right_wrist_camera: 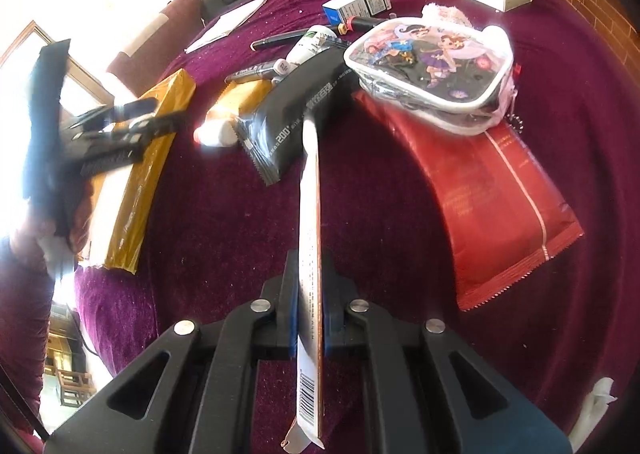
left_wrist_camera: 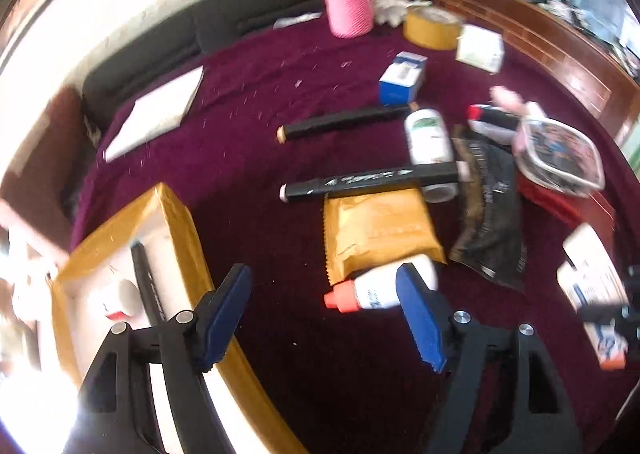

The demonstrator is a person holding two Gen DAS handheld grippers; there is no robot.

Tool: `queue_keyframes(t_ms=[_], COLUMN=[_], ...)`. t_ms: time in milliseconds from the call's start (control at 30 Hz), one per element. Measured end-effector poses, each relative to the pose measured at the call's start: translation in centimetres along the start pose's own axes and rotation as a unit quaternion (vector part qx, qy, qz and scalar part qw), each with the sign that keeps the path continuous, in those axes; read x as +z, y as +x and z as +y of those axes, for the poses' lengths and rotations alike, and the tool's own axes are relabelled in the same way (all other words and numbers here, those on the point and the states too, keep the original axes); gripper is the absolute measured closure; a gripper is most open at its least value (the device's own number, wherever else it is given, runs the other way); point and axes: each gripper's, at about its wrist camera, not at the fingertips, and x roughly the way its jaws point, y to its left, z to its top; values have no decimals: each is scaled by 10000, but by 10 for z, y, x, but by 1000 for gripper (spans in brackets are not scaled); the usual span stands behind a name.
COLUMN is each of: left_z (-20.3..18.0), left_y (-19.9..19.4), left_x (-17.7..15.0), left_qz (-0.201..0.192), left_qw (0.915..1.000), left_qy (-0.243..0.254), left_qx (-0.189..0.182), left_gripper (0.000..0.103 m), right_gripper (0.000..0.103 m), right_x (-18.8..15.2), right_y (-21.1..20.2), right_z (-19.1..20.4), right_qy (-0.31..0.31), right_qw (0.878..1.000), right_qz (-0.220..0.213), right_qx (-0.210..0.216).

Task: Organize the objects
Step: 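Grasp the white ointment tube with the right tool while the left tool reaches for the dropper bottle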

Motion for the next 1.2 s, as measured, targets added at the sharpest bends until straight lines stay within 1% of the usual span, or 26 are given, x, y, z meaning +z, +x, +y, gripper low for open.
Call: queue_keyframes(t_ms=[33,100,133,167,200,233,267,300,367,400,467,533,567,600,667,733,767,800,833,867,967,1033,1067,1133,1200], left_z=[1,-1,-1,-2,-5,-12,-22,-29,-34,-34,-29,-21,-20,-24,-37,-49,-52,-52,-50,-46,-36,-27,-24,-20,-18], left_y=[9,16,20,27,33,38,36,33,25,22,8,-8,-17,-24,-27,-22,-19,-16,-13,-11,-13,-19,-19,-16,-13], left_x=[3,8,8,6,1,-4,-10,-14,-22,-25,-29,-31,-33,-34,-35,-35,-36,-38,-40,-42,-38,-38,-38,-38,-40], left_qz=[117,156,326,599,821,1008,935,902,934,941,708,365,108,-111,-320,-414,-455,-449,-306,-277,-183,-328,-336,-277,-166], left_qw=[9999,9993,9979,9948,9915,9891,9920,9928,9894,9890,9930,9973,9987,9996,9978,9895,9851,9819,9822,9837,9852,9870,9874,9878,9874], left_qy=[-92,-286,-389,-430,-411,-297,-14,213,272,222,16,-297,-335,-214,193,834,1071,1263,1408,1437,1380,1264,1226,1254,1400], left_qx=[40,-182,-405,-706,-926,-1033,-849,-764,-1075,-1120,-941,-561,-355,-132,549,1109,1264,1339,1205,1042,996,937,941,876,712], left_gripper=[34,34,34,34,34,34,34,34,34,34,34,34,34,33,33,33,33,33,32,32,32,32,31,31,31], right_gripper=[97,97,97,97,97,97,97,96,96,96,96,96,96,96,96,96,96,96,96,96,96,95,95,95,95], right_x=[1,2,2,2,2,2,2,2,2,1,0,-1,-1,-1,-1,0,0,0,-1,-1,-1,-2,-2,-2,-2], right_y=[2,7,9,10,10,10,10,10,11,12,14,15,15,16,17,17,17,17,16,16,16,16,16,16,16], right_z=[0,1,2,3,3,3,3,2,-2,-3,-5,-6,-6,-7,-7,-6,-6,-5,-5,-4,-3,-3,-2,-1,-1], right_qy=[13,30,27,17,7,6,6,13,39,53,76,86,84,77,76,61,63,67,65,59,38,18,15,-10,-18], right_qw=[10000,10000,10000,9999,9999,9999,9998,9998,9997,9997,9997,9996,9996,9996,9995,9996,9996,9996,9996,9996,9997,9997,9997,9997,9998], right_qz=[15,44,54,57,55,51,44,39,54,71,97,74,67,60,52,53,53,52,51,51,53,51,52,56,62], right_qx=[16,50,73,102,131,151,175,198,222,222,219,254,268,280,296,287,282,282,281,277,248,233,228,217,208])
